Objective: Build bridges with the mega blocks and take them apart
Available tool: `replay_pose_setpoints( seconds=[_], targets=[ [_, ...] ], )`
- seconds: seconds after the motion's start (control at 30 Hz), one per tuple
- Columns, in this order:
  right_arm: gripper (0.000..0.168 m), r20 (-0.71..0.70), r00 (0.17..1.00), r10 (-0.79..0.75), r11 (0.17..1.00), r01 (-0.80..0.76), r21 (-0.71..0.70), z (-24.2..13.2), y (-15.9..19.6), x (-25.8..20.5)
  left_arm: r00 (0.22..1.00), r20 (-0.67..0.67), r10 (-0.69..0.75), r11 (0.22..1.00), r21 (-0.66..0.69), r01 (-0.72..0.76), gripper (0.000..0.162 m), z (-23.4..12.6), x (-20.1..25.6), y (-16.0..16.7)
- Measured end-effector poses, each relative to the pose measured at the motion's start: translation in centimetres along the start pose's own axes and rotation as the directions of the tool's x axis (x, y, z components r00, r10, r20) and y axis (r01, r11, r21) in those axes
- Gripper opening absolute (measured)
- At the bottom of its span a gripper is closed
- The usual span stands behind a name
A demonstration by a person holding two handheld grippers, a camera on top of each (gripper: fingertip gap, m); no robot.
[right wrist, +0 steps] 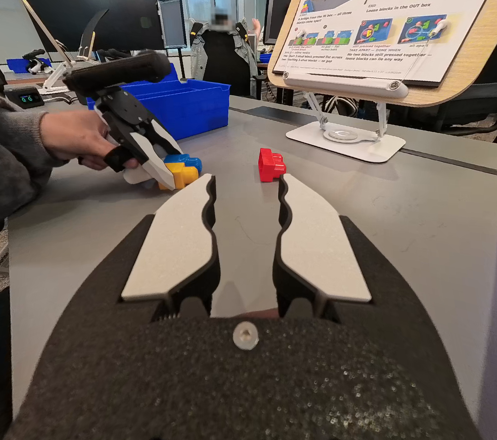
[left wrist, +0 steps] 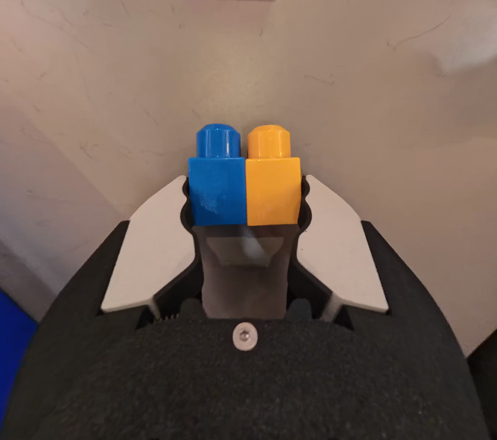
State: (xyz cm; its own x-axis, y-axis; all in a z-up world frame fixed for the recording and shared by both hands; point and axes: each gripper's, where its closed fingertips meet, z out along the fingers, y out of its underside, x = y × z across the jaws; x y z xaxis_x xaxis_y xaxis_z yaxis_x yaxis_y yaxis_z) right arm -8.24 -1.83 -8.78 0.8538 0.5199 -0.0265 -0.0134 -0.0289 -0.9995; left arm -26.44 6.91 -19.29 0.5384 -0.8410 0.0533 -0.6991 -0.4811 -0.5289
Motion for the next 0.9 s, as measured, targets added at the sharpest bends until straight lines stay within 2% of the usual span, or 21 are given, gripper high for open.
replay_pose_setpoints(
  seconds=[0.07,0.2,0.3,0.47,0.73,0.9],
  targets=[
    [0.044,0.0,1.0,0.002,1.0,-0.002,0.001,0.0,0.0,0.0,1.0,-0.027,-0.014,0.999,0.046,0.016,0.09,-0.4,0.4,-0.5],
    [0.044,0.001,1.0,0.005,1.0,-0.005,0.0,0.0,0.0,0.1,1.0,0.011,0.016,0.993,0.113,-0.017,0.091,-1.4,0.4,-1.0],
    [0.044,0.002,1.0,0.004,1.0,-0.004,-0.002,0.0,0.0,0.0,1.0,0.014,0.021,0.995,0.101,-0.022,0.092,-1.0,0.4,-0.2],
    [0.044,0.0,1.0,0.002,1.0,-0.002,0.0,0.0,0.0,0.0,0.998,0.065,-0.006,0.997,0.083,0.001,0.086,-0.2,-0.5,0.5],
    [0.044,0.002,1.0,0.004,1.0,-0.004,0.0,0.0,0.0,0.0,0.999,0.052,-0.012,0.996,0.093,0.007,0.084,-0.1,-0.6,0.5],
    [0.044,0.002,1.0,0.003,1.0,-0.003,0.001,0.0,0.0,0.0,0.999,0.044,-0.007,0.994,0.108,0.002,0.078,0.0,-0.6,0.4]
  ],
)
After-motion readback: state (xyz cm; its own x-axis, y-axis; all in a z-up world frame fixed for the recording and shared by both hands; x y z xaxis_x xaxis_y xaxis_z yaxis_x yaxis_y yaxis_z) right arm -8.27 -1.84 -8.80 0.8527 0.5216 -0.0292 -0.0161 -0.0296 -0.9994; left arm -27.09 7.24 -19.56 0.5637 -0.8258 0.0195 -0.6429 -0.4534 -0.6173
